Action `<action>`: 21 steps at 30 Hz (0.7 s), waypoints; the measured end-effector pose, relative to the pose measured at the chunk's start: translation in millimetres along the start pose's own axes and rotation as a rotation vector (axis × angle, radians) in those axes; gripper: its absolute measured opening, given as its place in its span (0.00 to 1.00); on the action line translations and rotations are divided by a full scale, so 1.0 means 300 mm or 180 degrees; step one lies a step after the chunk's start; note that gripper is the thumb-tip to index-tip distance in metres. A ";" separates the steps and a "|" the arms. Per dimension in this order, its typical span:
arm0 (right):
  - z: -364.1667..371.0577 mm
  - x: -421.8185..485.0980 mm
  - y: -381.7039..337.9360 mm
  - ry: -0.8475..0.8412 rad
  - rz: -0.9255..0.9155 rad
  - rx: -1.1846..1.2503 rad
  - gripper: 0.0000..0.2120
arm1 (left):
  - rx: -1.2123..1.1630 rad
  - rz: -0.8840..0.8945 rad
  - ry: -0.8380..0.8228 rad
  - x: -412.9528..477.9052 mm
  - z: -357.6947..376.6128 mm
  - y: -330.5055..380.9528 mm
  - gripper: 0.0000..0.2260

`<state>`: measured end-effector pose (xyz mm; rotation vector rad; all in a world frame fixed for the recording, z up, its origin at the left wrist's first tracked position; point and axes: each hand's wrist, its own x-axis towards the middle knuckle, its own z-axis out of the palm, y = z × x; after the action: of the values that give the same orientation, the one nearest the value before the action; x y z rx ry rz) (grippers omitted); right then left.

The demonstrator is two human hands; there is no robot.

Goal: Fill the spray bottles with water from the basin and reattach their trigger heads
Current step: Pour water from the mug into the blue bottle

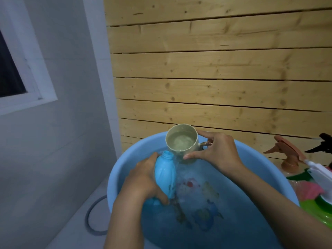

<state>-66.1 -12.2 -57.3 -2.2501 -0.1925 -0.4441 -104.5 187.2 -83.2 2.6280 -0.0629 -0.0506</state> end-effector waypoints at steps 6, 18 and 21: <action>0.003 -0.002 -0.001 0.0039 -0.0102 -0.0063 0.42 | -0.0141 0.0050 -0.0018 -0.003 -0.001 0.002 0.42; 0.007 -0.002 0.003 0.0194 -0.0391 -0.0172 0.40 | -0.0106 0.0033 -0.0114 -0.003 -0.003 0.002 0.43; 0.006 -0.005 0.002 0.0259 -0.0458 -0.0145 0.40 | -0.0088 0.0053 -0.0075 -0.002 -0.003 0.000 0.42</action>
<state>-66.8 -11.2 -59.3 -2.2664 -0.3061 -0.6214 -105.2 187.6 -82.4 2.5992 -0.0917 -0.0761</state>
